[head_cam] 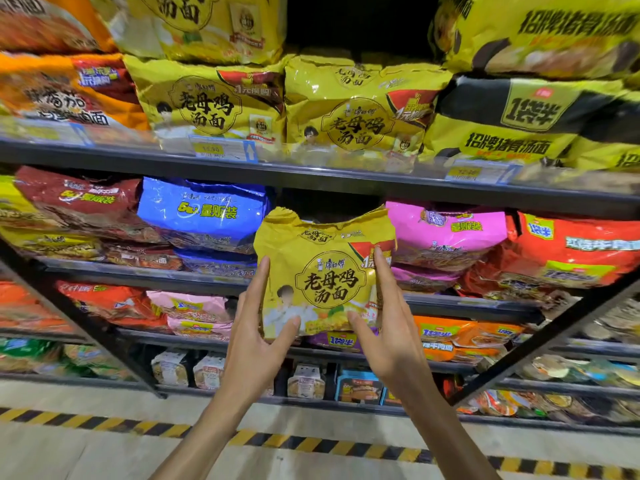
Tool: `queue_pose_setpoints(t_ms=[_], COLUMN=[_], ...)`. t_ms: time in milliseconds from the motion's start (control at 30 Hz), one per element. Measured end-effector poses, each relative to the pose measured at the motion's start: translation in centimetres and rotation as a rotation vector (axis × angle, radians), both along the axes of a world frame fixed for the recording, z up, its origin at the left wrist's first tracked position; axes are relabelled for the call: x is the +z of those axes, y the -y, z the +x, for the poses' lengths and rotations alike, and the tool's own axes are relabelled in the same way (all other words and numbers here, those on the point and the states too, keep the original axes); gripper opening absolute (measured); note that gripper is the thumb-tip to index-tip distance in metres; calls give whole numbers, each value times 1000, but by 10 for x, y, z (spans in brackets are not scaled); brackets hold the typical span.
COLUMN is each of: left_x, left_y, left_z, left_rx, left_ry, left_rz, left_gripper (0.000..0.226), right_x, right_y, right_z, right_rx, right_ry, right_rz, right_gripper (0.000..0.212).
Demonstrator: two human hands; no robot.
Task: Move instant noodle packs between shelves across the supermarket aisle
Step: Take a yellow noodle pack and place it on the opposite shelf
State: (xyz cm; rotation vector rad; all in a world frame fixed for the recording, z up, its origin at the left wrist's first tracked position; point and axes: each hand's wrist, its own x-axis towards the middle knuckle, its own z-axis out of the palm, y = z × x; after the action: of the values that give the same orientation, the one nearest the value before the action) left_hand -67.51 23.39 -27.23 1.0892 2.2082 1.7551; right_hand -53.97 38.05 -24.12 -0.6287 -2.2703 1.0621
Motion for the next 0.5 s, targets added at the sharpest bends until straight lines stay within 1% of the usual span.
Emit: queue_pose_setpoints(t_ms=[200, 367, 500], left_x=[25, 43, 60], left_y=[19, 33, 42], left_z=[8, 20, 34], left_rx=[-5, -6, -20], left_ry=[7, 15, 0], left_rz=[-18, -35, -10], left_gripper=[83, 88, 88], right_x=[32, 53, 70], right_y=[19, 35, 44], right_z=[18, 33, 50], right_rx=[-6, -11, -21], right_ry=[67, 47, 19], right_rz=[-7, -23, 0], right_gripper=[91, 90, 87])
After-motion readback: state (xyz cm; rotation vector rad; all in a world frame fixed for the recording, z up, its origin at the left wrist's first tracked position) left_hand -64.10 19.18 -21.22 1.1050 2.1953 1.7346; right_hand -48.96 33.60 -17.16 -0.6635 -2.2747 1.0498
